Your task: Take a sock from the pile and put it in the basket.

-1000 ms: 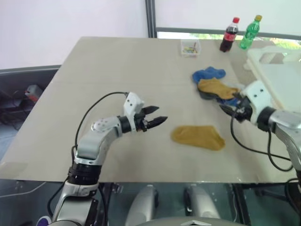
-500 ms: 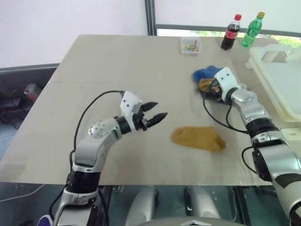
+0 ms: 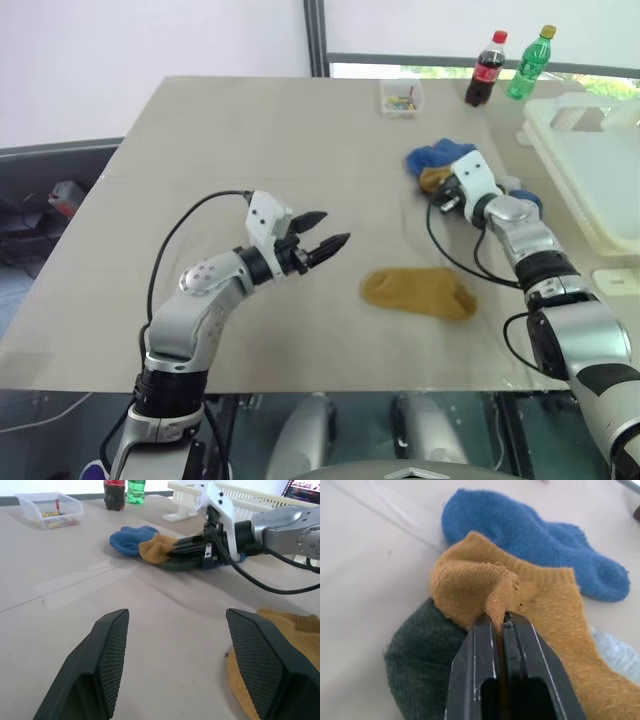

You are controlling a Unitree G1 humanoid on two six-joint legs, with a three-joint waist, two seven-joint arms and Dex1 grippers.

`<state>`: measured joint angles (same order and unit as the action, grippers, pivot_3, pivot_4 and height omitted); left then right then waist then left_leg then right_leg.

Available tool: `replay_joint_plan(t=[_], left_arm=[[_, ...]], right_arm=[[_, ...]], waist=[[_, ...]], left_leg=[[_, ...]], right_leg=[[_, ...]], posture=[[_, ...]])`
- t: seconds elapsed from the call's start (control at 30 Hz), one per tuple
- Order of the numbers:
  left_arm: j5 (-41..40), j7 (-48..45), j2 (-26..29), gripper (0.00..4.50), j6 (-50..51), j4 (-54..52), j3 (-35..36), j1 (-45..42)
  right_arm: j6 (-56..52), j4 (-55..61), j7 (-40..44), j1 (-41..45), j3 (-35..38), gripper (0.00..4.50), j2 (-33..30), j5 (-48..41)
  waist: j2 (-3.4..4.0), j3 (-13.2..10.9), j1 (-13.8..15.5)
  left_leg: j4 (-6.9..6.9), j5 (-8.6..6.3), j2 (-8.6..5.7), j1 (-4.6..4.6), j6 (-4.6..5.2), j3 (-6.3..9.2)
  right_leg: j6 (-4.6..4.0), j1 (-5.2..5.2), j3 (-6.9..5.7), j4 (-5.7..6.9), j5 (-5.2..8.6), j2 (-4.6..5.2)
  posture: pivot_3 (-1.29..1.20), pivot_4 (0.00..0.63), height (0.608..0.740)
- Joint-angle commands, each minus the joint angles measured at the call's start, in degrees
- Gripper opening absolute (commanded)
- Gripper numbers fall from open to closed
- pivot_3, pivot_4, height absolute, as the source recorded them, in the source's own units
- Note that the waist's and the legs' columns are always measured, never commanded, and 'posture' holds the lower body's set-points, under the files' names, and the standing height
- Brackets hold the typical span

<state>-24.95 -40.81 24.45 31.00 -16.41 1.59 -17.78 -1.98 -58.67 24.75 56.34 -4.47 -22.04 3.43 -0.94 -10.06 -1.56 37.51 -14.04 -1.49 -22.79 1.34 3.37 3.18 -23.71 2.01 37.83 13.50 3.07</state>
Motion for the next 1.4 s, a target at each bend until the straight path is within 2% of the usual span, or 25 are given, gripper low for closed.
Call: replay_joint_plan(t=[0.03,0.6,0.73,0.77,1.03,1.23,1.4], left_arm=[[-1.0,-0.1,0.2,3.31,-0.8,-1.6,0.2,-0.9],[-0.4,0.3,-0.5,3.31,-1.0,-0.8,-0.9,-1.2],[-0.4,0.7,-0.5,3.31,-0.8,-0.8,-0.8,-1.1],[-0.4,0.7,-0.4,3.31,-0.8,-0.9,-0.7,-0.9],[-0.2,1.4,0.2,3.31,-0.9,-2.2,-0.9,0.4],[-0.2,1.8,0.3,3.31,-1.0,-2.3,-0.9,0.6],[-0.3,2.2,0.5,3.31,-0.9,-2.8,-0.8,0.9]], right_arm=[[-0.1,2.7,0.8,1.1,1.4,0.05,-0.2,-0.7],[-4.5,6.2,4.5,-0.6,2.2,0.05,0.7,-2.3],[-3.0,7.3,4.5,-1.2,1.3,1.38,0.7,-1.0],[-2.7,8.1,4.9,-1.5,0.9,1.83,0.9,-0.7],[0.5,15.7,3.8,-3.1,-3.0,1.83,3.4,2.6],[0.9,11.2,-1.0,-1.7,-3.7,1.83,6.3,4.8],[1.9,1.8,-8.1,1.3,-3.4,1.83,7.4,7.1]], waist=[[0.0,0.0,-0.2],[0.01,0.0,-0.8],[0.01,0.0,-0.8],[0.01,0.0,-0.8],[0.01,0.0,-0.9],[0.01,0.0,-0.7],[0.01,0.0,-0.8]], left_leg=[[-0.01,0.0,0.0,0.0,0.0,0.0],[-0.03,-0.01,0.0,0.0,0.02,0.0],[-0.03,-0.01,0.0,0.0,0.02,-0.01],[-0.03,-0.01,0.0,0.0,0.02,-0.01],[-0.05,-0.01,0.02,0.0,0.02,-0.04],[-0.06,0.03,0.0,0.0,-0.05,-0.01],[-0.06,0.09,-0.01,-0.01,-0.15,-0.02]], right_leg=[[0.0,0.0,0.0,-0.01,0.0,0.0],[0.0,-0.02,0.02,0.0,0.0,0.0],[0.0,-0.02,0.03,0.0,0.0,0.0],[0.0,-0.02,0.03,0.0,0.0,0.0],[0.0,-0.08,0.09,0.03,0.0,-0.02],[0.0,-0.08,0.07,0.03,0.0,0.0],[0.0,-0.08,0.08,0.02,0.0,0.0]], posture=[[0.0,0.15,0.74],[0.0,0.15,0.74],[0.0,0.15,0.74],[0.0,0.15,0.74],[0.0,0.15,0.74],[0.0,0.15,0.74],[0.0,0.15,0.74]])
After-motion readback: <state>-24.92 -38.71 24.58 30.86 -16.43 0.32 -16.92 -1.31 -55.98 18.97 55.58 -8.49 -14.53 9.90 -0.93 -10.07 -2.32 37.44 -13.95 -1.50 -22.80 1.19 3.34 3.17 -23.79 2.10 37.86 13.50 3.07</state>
